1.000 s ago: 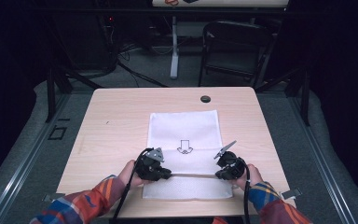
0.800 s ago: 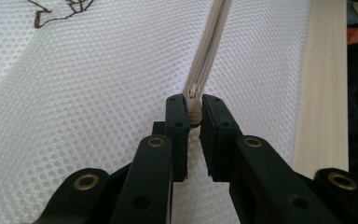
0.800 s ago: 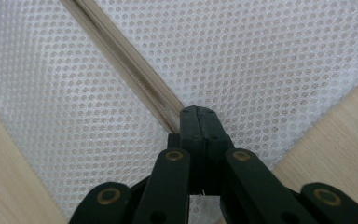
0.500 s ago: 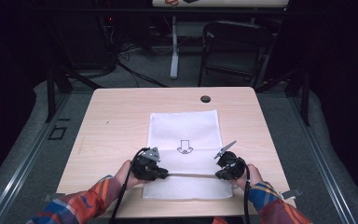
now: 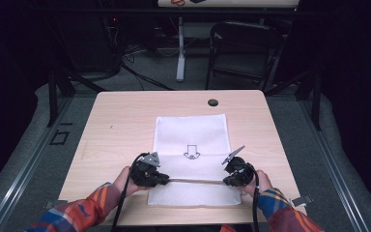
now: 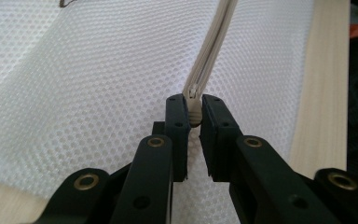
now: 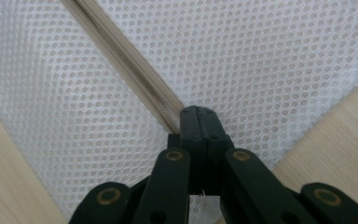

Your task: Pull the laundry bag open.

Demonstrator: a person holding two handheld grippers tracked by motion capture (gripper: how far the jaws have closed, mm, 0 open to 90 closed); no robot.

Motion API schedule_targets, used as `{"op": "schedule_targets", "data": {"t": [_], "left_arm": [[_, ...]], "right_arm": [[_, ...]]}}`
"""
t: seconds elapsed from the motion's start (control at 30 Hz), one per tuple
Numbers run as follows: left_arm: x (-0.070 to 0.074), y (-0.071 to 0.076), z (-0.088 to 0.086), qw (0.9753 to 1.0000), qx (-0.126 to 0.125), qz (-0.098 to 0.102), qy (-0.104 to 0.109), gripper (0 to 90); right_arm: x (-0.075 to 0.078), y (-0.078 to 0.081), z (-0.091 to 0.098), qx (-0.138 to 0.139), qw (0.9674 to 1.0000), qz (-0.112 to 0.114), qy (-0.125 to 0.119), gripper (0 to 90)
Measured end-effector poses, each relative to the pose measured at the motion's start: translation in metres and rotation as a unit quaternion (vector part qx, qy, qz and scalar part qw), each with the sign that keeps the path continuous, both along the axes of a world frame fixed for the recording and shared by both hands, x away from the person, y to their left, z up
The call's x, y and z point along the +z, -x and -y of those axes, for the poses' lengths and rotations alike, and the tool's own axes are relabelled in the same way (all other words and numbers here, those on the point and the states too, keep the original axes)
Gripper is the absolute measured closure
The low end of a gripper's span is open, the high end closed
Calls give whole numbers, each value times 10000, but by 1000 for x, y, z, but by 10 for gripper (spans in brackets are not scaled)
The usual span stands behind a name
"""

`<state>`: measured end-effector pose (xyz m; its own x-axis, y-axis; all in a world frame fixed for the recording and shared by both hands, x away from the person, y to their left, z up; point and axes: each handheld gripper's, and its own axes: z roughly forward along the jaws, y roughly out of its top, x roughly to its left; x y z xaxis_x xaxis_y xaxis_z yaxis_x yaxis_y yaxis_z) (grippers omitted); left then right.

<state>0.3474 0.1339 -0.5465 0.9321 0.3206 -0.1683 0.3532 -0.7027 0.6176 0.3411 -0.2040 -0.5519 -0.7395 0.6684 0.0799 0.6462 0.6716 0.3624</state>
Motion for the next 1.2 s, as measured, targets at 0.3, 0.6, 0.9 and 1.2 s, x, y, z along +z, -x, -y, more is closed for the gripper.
{"op": "schedule_targets", "data": {"t": [0.3, 0.6, 0.9, 1.2], "left_arm": [[1, 2, -3, 10000, 34, 43, -18, 815], [2, 5, -11, 10000, 71, 29, -11, 816], [0, 3, -27, 9998, 198, -92, 36, 816], [-1, 3, -46, 9989, 442, -106, -152, 815]], "right_arm": [[0, 0, 0, 2, 10000, 3, -5, 900], [0, 0, -1, 37, 10000, -23, -17, 900], [0, -1, 1, 47, 9999, -55, -77, 900], [0, -2, 2, 34, 10000, -16, -63, 900]]}}
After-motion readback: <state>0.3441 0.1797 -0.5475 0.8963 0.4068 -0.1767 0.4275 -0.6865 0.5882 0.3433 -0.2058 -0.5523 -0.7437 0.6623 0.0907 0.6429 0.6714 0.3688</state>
